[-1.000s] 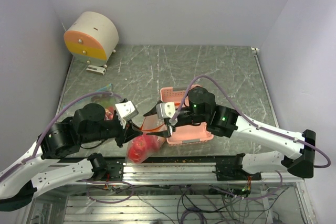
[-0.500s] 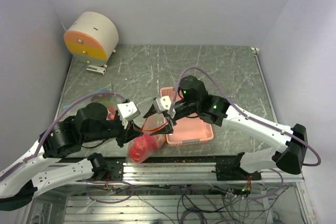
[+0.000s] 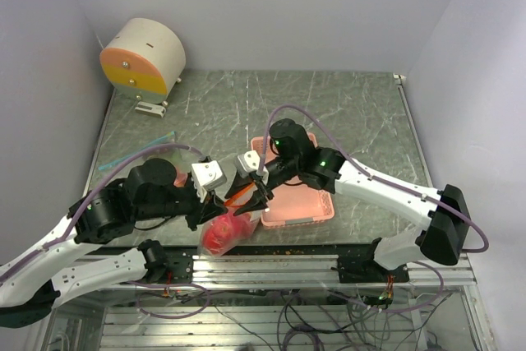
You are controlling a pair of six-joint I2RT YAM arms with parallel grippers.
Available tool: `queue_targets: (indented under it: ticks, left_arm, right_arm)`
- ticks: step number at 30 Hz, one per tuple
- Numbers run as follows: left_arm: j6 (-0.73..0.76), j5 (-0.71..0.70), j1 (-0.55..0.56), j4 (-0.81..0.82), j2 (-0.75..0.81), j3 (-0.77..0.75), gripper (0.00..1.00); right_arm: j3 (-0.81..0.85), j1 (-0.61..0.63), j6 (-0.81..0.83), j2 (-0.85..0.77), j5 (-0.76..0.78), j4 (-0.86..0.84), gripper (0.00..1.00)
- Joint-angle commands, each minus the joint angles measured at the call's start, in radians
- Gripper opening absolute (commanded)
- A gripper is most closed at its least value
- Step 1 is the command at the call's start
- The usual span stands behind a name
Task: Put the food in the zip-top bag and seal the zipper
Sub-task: Adjust the zipper food storage bag at the center of the board.
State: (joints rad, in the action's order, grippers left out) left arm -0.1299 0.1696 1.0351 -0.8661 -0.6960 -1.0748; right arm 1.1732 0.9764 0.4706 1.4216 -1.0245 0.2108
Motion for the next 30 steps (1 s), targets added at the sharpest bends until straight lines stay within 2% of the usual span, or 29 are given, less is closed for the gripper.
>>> queue_targets:
  ticks: [1,4,5,6,8,9,10,12,14,15,18,22,25,30]
  left_arm:
    - [0.021,0.006,-0.003,0.043,0.005,-0.037,0.07]
    - [0.024,-0.012,-0.002,0.051,0.01,-0.037,0.07]
    - [0.023,-0.022,-0.002,0.055,0.014,-0.037,0.07]
    - [0.021,-0.032,-0.003,0.059,0.017,-0.037,0.07]
    - [0.013,-0.061,-0.003,0.06,0.025,-0.037,0.1]
    - [0.011,-0.075,-0.002,0.057,0.03,-0.039,0.16]
    - [0.01,-0.087,-0.003,0.053,0.038,-0.039,0.29]
    - [0.018,-0.106,-0.002,0.051,0.065,-0.035,0.63]
    - [0.026,-0.12,-0.002,0.067,0.102,-0.027,0.9]
    - [0.03,-0.125,-0.003,0.077,0.125,-0.022,0.99]
    - [0.036,-0.135,-0.003,0.121,0.19,-0.001,0.99]
    - [0.044,-0.133,-0.003,0.184,0.237,0.04,0.99]
    - [0.054,-0.111,-0.002,0.233,0.238,0.068,0.99]
    - [0.051,-0.12,-0.002,0.297,0.197,0.088,0.92]
  right_arm:
    - [-0.007,-0.001,-0.038,-0.02,-0.03,-0.035,0.39]
    - [-0.039,-0.001,-0.091,-0.051,0.009,-0.098,0.18]
    - [-0.049,-0.001,-0.112,-0.062,0.019,-0.124,0.05]
    - [-0.055,-0.002,-0.132,-0.073,0.041,-0.14,0.0]
    - [-0.073,-0.002,-0.198,-0.097,0.11,-0.195,0.0]
    - [-0.082,-0.002,-0.227,-0.109,0.145,-0.212,0.0]
    - [-0.088,-0.004,-0.247,-0.129,0.176,-0.222,0.0]
    - [-0.105,-0.005,-0.278,-0.16,0.229,-0.24,0.0]
    - [-0.132,-0.009,-0.315,-0.197,0.268,-0.276,0.0]
    - [-0.148,-0.011,-0.338,-0.214,0.286,-0.296,0.0]
    - [-0.162,-0.015,-0.386,-0.26,0.327,-0.33,0.0]
    - [-0.162,-0.017,-0.422,-0.299,0.3,-0.347,0.0]
    - [-0.159,-0.017,-0.447,-0.306,0.293,-0.355,0.0]
    - [-0.161,-0.018,-0.472,-0.3,0.299,-0.365,0.0]
